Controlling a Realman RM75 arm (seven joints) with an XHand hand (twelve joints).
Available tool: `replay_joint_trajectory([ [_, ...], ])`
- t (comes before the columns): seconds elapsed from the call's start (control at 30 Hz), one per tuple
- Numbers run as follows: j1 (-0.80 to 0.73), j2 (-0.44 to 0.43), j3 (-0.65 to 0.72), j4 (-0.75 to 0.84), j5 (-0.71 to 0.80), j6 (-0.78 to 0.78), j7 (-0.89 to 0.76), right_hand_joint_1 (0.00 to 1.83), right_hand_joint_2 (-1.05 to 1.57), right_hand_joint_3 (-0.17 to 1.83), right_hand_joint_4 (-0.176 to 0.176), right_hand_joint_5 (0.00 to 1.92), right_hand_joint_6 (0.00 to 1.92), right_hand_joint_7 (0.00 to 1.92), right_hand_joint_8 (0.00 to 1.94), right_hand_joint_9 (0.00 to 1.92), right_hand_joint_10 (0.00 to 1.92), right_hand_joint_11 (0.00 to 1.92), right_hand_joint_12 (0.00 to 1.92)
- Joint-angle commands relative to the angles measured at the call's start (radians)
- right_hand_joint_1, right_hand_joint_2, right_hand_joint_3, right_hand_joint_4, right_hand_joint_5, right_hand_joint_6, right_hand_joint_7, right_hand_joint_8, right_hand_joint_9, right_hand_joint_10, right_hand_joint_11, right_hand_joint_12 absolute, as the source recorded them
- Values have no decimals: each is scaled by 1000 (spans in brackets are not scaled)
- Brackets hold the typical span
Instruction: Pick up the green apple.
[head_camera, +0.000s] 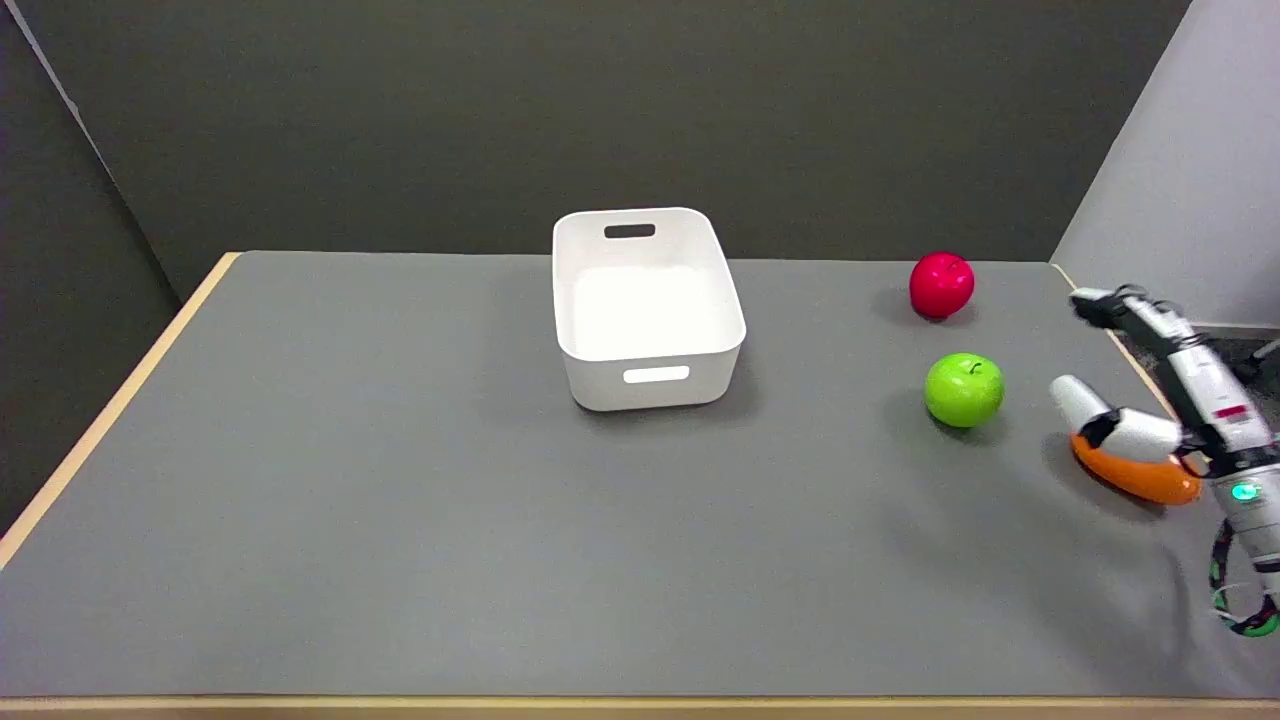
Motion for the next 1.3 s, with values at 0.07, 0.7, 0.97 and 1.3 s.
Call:
replay_joint_trajectory([
  [0.07,-36,-45,23,289,-168,-405,-330,432,565,919,-29,223,494,290,536,201,826,-1,1069],
  [0.7,-11,-50,113,419,-169,-540,-405,448,601,790,-28,238,430,321,461,182,883,-1,1017],
  [0.97,-26,-59,132,405,-160,-550,-411,431,547,919,-25,212,490,234,501,131,766,-1,992],
  [1.3,-88,-54,171,445,-172,-563,-421,431,541,918,-22,208,490,194,457,79,732,-1,973],
])
